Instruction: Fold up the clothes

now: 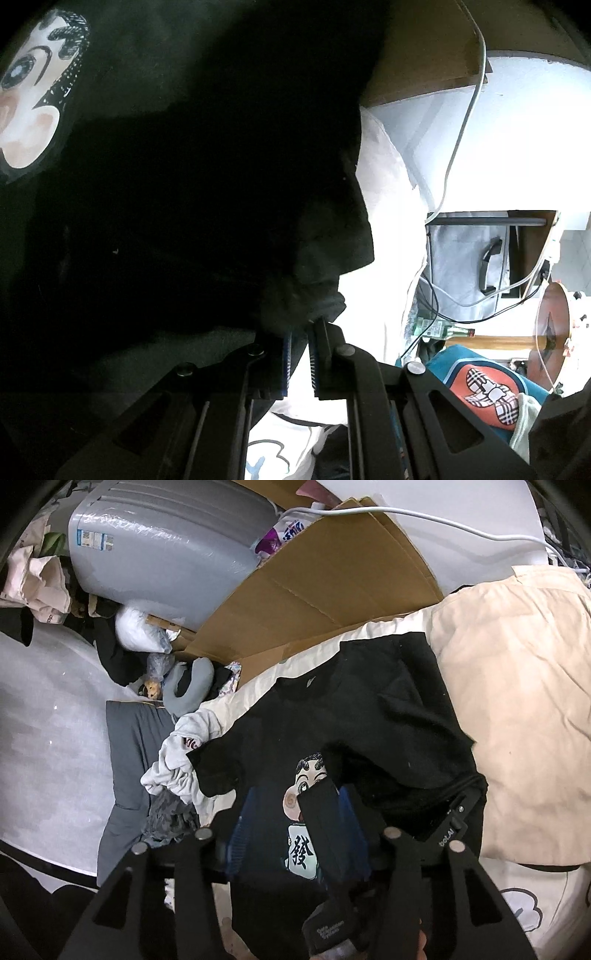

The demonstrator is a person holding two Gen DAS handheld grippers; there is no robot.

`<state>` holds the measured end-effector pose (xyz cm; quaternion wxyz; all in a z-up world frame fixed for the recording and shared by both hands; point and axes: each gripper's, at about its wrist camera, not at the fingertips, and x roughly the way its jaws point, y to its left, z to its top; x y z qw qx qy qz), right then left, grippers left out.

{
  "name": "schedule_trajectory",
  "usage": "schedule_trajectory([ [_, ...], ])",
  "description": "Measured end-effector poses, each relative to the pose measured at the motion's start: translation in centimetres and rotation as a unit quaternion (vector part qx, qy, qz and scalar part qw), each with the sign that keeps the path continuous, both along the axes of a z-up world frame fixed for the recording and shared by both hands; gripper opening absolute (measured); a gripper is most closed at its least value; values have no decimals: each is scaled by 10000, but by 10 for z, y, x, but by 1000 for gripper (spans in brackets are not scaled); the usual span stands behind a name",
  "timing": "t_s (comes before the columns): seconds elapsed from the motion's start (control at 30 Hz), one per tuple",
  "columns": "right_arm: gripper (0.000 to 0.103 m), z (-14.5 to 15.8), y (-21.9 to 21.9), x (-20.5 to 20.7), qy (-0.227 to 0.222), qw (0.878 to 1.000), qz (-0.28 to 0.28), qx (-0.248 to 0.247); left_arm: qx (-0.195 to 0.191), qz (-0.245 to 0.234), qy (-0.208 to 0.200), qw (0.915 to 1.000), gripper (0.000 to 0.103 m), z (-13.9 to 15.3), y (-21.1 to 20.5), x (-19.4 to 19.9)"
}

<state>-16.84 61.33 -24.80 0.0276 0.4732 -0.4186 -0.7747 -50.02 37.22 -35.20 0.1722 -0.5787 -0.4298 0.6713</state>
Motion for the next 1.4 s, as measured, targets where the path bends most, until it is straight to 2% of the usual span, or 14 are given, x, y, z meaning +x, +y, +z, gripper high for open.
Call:
schedule_trajectory([
  [0.1, 47, 4, 2, 4, 27, 9999, -18, 100, 32, -1, -54, 10000, 9, -1, 2, 1],
  [0.27, 47, 6, 24, 25, 38, 9984, -478, 304, -22, -186, -113, 9998, 10, 4, 20, 12],
  [0.43, 47, -7, 50, 54, -157, 9933, -1066, 415, -156, -569, -220, 9980, 10, 3, 20, 21],
  [0.57, 46, -22, 57, 67, -313, 9899, -1304, 461, -222, -927, -221, 9952, 10, 13, 23, 25],
  [0.8, 40, -42, 60, 81, -466, 9865, -1467, 556, -549, -1263, -52, 9905, 10, 32, 11, 29],
  [1.0, 39, -55, 59, 88, -573, 9848, -1428, 809, -817, -1500, 189, 9851, 10, 51, -8, 24],
  [1.17, 39, -74, 57, 91, -727, 9825, -1399, 994, -1256, -1715, 556, 9756, 11, 72, -9, 12],
  [1.2, 39, -78, 57, 91, -769, 9820, -1383, 1030, -1338, -1758, 603, 9734, 15, 75, -8, 7],
  [1.23, 39, -81, 56, 91, -799, 9816, -1367, 1063, -1403, -1796, 627, 9716, 33, 75, -8, 2],
  [1.27, 39, -83, 55, 91, -821, 9813, -1349, 1103, -1459, -1834, 648, 9700, 45, 75, -10, -3],
  [1.3, 39, -86, 55, 90, -837, 9810, -1322, 1149, -1496, -1855, 669, 9689, 62, 75, -14, -7],
  [1.4, 39, -89, 51, 86, -830, 9809, -1202, 1288, -1526, -1961, 773, 9655, 63, 76, -14, -21],
])
